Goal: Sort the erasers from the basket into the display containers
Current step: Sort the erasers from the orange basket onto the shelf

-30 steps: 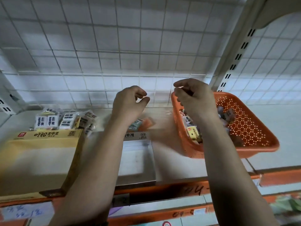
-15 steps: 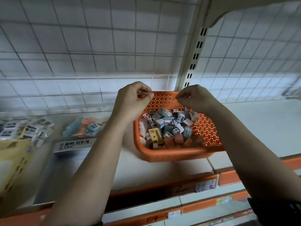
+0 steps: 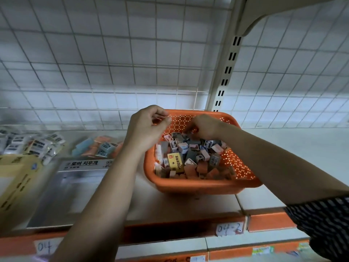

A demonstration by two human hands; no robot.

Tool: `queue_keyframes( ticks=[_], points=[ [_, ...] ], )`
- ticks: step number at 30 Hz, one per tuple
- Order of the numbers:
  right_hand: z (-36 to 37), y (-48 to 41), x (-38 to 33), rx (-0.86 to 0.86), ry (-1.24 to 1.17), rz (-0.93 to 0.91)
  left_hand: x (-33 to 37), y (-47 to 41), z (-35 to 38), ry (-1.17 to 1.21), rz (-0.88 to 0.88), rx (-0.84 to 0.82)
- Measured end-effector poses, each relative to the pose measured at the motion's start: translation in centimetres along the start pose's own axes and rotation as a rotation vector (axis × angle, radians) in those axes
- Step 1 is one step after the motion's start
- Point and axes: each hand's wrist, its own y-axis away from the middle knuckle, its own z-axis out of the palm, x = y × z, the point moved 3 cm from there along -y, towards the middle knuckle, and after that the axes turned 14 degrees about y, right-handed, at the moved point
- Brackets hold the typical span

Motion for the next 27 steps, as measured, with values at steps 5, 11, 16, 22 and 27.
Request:
queue_keyframes(
  ticks=[5, 11, 16, 22, 27],
  points=[
    [0.5, 0.1, 0.0, 0.052, -0.042, -0.048, 0.1, -0.2, -0.3, -0.017, 0.011, 0.011],
    [-1.0, 0.9, 1.1, 0.162, -0.218, 0.061, 1.0, -1.4, 1.0, -0.043, 0.034, -0.082],
    [-2.0, 4.8, 2.8, 0.333, -0.566, 0.186, 1.4, -3.6, 3.5, -0.185, 0.052, -0.325],
    [0.0, 10.0, 2.3, 0.504, -1.051, 0.32, 0.9, -5.1, 7.7, -0.463, 0.054, -0.644],
    [1.1, 11.4, 1.6, 0.571, -1.335, 0.367, -1.6, -4.9, 9.7, -0.599, 0.029, -0.723]
  ],
)
